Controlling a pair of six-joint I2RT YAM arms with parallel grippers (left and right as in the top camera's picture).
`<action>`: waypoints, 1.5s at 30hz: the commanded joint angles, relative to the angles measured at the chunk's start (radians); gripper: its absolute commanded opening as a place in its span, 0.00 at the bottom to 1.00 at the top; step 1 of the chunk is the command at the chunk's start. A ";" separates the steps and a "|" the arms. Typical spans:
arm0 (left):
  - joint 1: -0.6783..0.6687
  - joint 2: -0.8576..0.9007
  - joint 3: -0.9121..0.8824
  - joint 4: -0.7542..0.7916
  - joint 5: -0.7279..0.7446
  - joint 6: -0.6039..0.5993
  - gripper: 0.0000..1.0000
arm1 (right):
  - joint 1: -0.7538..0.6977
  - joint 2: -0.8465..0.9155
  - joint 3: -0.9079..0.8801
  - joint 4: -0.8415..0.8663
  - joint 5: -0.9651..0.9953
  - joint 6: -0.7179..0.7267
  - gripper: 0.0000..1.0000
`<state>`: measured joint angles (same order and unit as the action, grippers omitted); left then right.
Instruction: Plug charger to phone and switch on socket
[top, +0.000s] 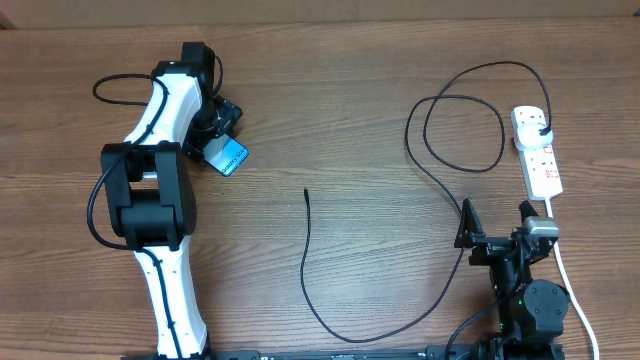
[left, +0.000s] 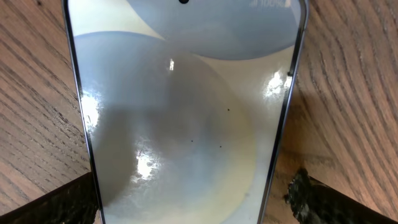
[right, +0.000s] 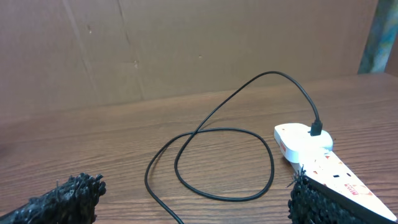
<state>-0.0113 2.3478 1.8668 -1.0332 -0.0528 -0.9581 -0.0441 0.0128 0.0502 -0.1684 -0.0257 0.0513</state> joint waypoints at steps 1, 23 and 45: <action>-0.010 0.145 -0.066 0.023 0.096 0.020 1.00 | 0.006 -0.009 -0.006 0.006 0.006 -0.006 1.00; -0.010 0.145 -0.066 0.021 0.095 0.020 0.87 | 0.006 -0.009 -0.006 0.005 0.006 -0.006 1.00; -0.011 0.145 -0.066 0.021 0.095 0.020 0.75 | 0.006 -0.009 -0.006 0.006 0.006 -0.006 1.00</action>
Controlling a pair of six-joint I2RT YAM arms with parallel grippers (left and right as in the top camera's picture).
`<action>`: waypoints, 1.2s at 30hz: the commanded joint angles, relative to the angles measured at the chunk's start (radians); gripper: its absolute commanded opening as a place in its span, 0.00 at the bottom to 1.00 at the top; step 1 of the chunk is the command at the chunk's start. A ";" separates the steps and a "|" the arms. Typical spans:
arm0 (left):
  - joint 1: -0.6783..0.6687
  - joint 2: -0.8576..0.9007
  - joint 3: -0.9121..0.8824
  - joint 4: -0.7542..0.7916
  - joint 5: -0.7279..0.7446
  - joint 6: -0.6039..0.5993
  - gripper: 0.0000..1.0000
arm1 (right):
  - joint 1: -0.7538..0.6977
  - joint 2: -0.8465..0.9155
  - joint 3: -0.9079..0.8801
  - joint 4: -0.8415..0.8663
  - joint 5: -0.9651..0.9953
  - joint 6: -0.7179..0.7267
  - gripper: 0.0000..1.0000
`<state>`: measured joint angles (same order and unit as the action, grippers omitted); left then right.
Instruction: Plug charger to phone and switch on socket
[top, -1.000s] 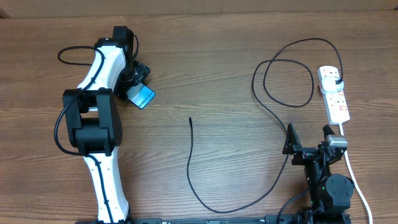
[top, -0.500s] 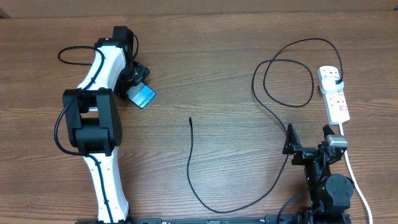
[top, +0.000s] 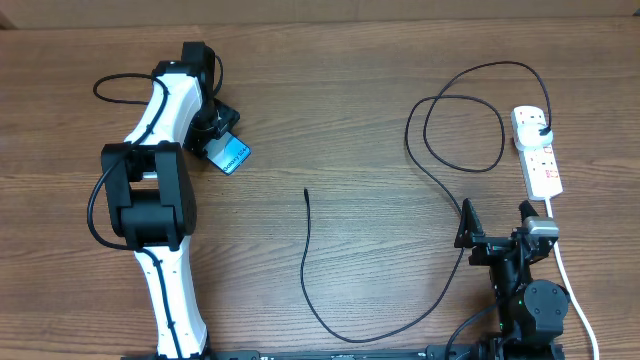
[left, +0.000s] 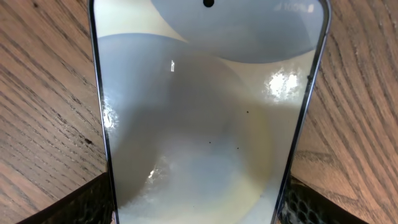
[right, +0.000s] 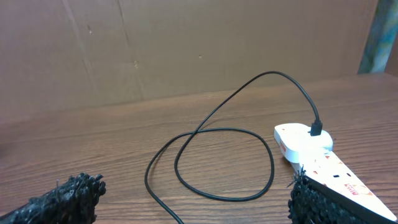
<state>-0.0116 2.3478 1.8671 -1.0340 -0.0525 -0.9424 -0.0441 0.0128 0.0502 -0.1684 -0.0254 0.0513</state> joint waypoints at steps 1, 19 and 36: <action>-0.010 0.145 -0.067 0.022 0.095 0.004 0.74 | 0.006 -0.009 -0.006 0.006 0.006 -0.006 1.00; -0.010 0.145 -0.067 0.023 0.094 0.004 0.46 | 0.006 -0.009 -0.006 0.006 0.006 -0.006 1.00; -0.008 0.145 -0.065 0.037 0.091 0.010 0.04 | 0.006 -0.009 -0.006 0.006 0.006 -0.006 1.00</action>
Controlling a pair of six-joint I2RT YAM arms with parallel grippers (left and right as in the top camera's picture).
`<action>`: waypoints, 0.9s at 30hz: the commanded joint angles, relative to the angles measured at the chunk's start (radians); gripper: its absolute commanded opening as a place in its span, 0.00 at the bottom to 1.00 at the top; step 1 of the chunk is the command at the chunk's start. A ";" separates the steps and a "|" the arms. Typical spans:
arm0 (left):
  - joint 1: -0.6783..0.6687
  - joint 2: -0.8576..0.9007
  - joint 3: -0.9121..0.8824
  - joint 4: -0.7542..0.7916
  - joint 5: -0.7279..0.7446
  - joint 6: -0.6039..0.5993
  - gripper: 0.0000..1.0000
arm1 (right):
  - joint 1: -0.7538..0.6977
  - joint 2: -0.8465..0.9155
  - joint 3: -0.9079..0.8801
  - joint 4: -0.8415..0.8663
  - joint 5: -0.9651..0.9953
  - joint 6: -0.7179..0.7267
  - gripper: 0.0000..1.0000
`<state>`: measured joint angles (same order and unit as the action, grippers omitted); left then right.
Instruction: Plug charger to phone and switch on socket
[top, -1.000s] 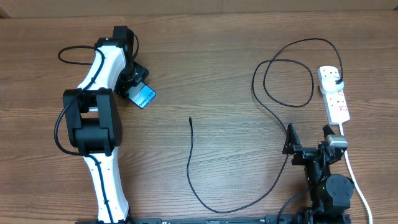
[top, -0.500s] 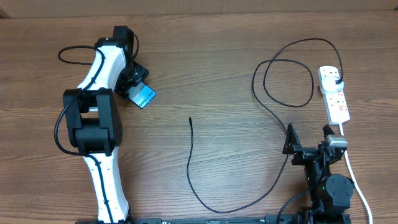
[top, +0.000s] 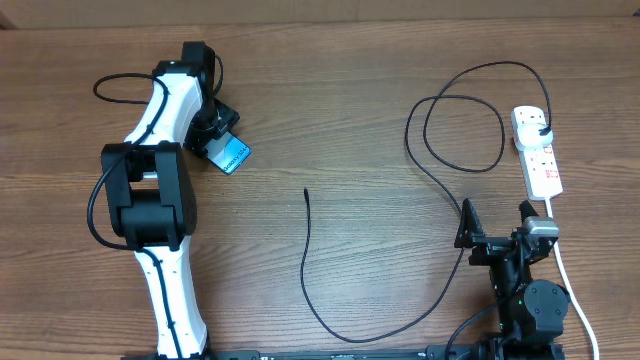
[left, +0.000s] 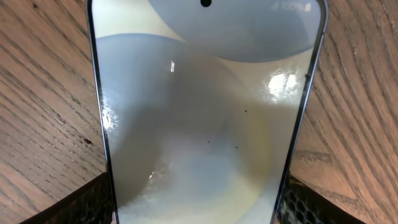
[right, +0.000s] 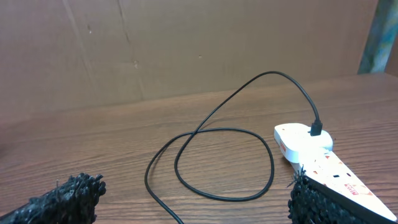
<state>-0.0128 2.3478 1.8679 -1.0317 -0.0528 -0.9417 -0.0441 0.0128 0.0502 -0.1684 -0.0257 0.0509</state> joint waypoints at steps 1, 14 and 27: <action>-0.007 0.145 -0.063 0.035 0.091 0.011 0.04 | 0.006 -0.009 -0.006 0.006 0.006 -0.006 1.00; -0.007 0.143 0.072 -0.064 0.110 0.011 0.04 | 0.006 -0.009 -0.006 0.005 0.006 -0.006 1.00; -0.007 0.143 0.319 -0.233 0.109 0.028 0.04 | 0.006 -0.009 -0.006 0.005 0.006 -0.006 1.00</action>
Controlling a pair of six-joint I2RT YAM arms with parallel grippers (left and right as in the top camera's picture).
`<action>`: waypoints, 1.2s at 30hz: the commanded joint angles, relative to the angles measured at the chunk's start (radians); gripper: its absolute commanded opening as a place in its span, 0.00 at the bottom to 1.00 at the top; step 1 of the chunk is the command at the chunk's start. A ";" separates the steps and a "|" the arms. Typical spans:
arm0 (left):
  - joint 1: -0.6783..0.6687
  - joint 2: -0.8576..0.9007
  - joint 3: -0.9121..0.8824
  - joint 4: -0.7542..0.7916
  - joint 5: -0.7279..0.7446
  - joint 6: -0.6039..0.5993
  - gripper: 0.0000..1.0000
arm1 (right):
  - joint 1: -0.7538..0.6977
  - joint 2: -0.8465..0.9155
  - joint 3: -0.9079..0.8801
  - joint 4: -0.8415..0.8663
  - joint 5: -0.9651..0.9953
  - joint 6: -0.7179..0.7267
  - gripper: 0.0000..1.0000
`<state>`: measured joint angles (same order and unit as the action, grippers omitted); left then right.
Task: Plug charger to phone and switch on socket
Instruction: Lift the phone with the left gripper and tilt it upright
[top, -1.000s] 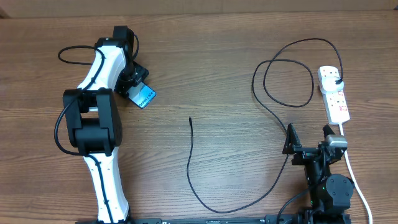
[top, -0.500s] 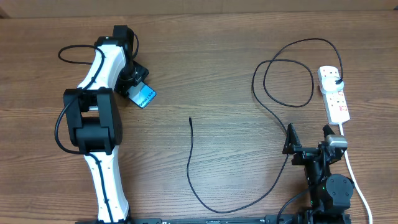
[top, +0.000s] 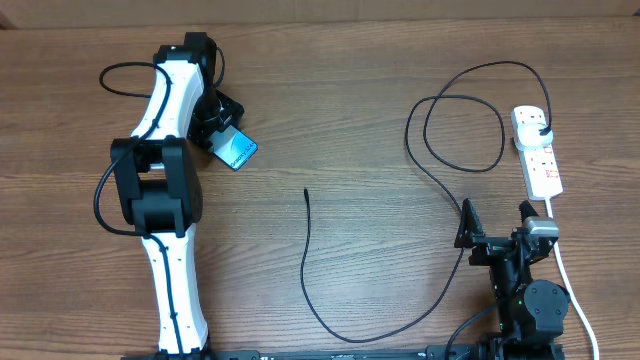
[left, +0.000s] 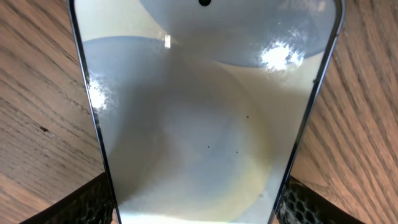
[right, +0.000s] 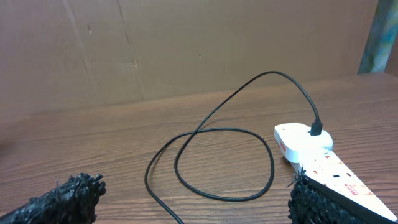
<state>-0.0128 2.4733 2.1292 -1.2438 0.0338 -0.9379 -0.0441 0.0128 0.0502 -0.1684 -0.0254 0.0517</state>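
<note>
The phone (top: 238, 152), its screen lit pale, lies tilted at the far left of the table (top: 360, 120). My left gripper (top: 222, 138) is shut on its lower end. In the left wrist view the phone (left: 199, 106) fills the frame, with black fingers (left: 87, 202) pressed against both long edges. The black charger cable (top: 312, 300) runs from the white power strip (top: 538, 158) through a loop to its free end (top: 306, 192) at mid-table. My right gripper (top: 492, 232) rests open at the near right, apart from the cable (right: 205, 155) and the strip (right: 311, 146).
A white lead (top: 572, 290) trails from the power strip toward the near right edge. The left arm's own black cable (top: 120, 72) loops at the far left. A brown cardboard wall (right: 186, 43) stands behind the table.
My left arm has shifted a little to the right and toward the far side, and the phone in its grip sits slightly farther right. The right arm and cable have not moved.
At first my left fingers stood a little apart from the phone's edges. By the second moment they were pressed against both edges and stayed so. Now the phone has moved slightly right in that grip. The right gripper stayed parked and open.
</note>
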 joint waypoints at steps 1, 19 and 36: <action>-0.007 0.018 0.066 -0.026 0.022 0.027 0.04 | 0.006 -0.009 -0.006 0.006 0.006 -0.006 1.00; -0.007 0.018 0.090 -0.055 0.109 0.025 0.04 | 0.006 -0.009 -0.006 0.006 0.006 -0.006 1.00; -0.008 0.018 0.193 -0.117 0.327 0.064 0.04 | 0.006 -0.009 -0.006 0.006 0.006 -0.006 1.00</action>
<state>-0.0135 2.4859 2.2726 -1.3449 0.2890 -0.9108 -0.0441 0.0128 0.0502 -0.1680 -0.0254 0.0513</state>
